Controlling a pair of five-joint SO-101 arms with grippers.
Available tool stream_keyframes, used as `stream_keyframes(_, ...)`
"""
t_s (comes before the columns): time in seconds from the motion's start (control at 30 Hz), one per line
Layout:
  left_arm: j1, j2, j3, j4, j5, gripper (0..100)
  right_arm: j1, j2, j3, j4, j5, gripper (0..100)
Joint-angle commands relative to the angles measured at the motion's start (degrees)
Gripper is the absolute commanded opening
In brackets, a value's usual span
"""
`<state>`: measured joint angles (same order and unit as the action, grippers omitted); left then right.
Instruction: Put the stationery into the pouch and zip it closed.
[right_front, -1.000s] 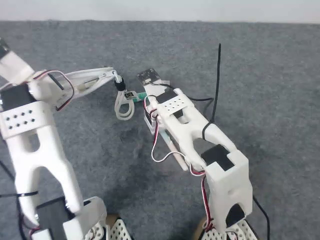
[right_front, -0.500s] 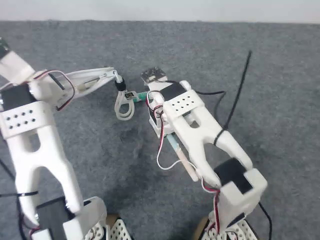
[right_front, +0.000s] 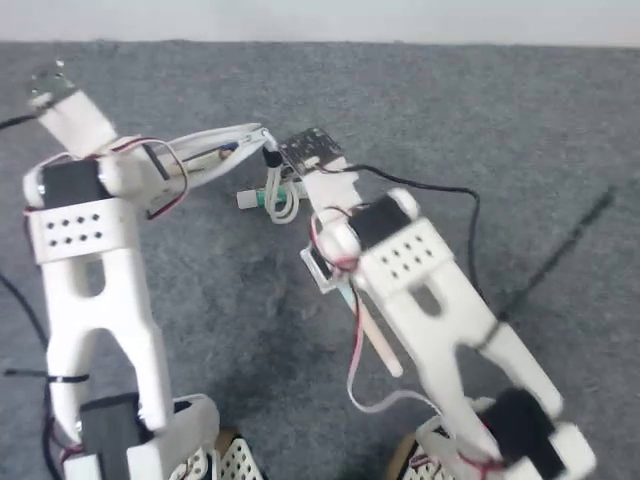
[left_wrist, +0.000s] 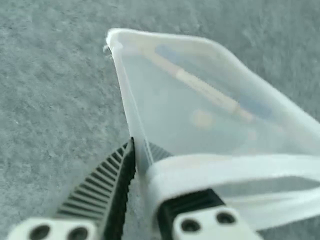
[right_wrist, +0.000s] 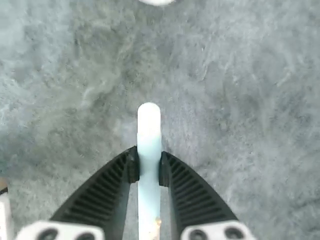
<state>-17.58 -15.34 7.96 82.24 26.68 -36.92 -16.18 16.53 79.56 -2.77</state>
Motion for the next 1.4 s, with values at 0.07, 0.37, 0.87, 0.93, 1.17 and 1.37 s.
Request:
stream_keyframes(0.07, 4.48, -3.78, -1.8, 2.37, -2.9, 1, -0.66, -16.31, 9.23, -9.63, -0.62, 0.7)
stream_keyframes(0.37, 8.88, -9.49, 0.48, 3.34, -5.27, 1, -0.66, -37.32, 26.02, -24.13, -0.7, 0.7)
stream_keyframes(0.87, 16.18, -11.25, 0.4, 8.18, -11.43, 1, -0.66, -59.65, 43.69, -41.19, -0.7, 0.7)
stream_keyframes(0.93, 16.35, -11.25, 0.4, 8.88, -12.22, 1, -0.66, -61.23, 44.92, -42.51, -0.7, 0.7)
stream_keyframes(1.17, 16.0, -11.25, 0.4, 8.44, -12.4, 1, -0.66, -67.56, 45.8, -43.21, -5.1, 0.7)
stream_keyframes(1.37, 16.0, -11.16, 0.4, 8.35, -12.31, 1, -1.98, -72.66, 46.15, -46.55, -13.27, 0.7)
